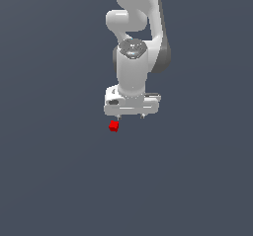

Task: Pick up the red cube and move it to a goal position.

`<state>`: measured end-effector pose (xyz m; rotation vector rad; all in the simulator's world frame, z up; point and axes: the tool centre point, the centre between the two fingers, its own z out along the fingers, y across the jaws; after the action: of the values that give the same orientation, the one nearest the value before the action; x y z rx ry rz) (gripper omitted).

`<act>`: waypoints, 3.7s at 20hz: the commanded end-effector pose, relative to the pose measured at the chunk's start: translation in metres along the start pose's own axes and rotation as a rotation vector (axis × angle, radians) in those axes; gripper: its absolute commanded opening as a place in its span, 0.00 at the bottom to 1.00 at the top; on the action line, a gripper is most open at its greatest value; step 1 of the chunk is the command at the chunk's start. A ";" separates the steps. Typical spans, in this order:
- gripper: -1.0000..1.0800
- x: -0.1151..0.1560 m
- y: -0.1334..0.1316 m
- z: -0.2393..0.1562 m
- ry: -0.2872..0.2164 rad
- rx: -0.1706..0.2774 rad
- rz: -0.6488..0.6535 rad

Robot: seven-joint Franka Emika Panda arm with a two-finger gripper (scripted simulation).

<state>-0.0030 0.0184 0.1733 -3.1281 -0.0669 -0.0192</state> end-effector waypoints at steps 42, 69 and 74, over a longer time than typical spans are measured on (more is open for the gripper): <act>0.00 -0.053 0.085 0.151 -0.011 -0.015 0.281; 0.00 0.009 -0.003 0.037 -0.011 -0.015 0.281; 0.00 0.016 -0.010 0.027 -0.011 -0.015 0.281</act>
<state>0.0113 0.0279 0.1439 -3.1197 0.3722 -0.0009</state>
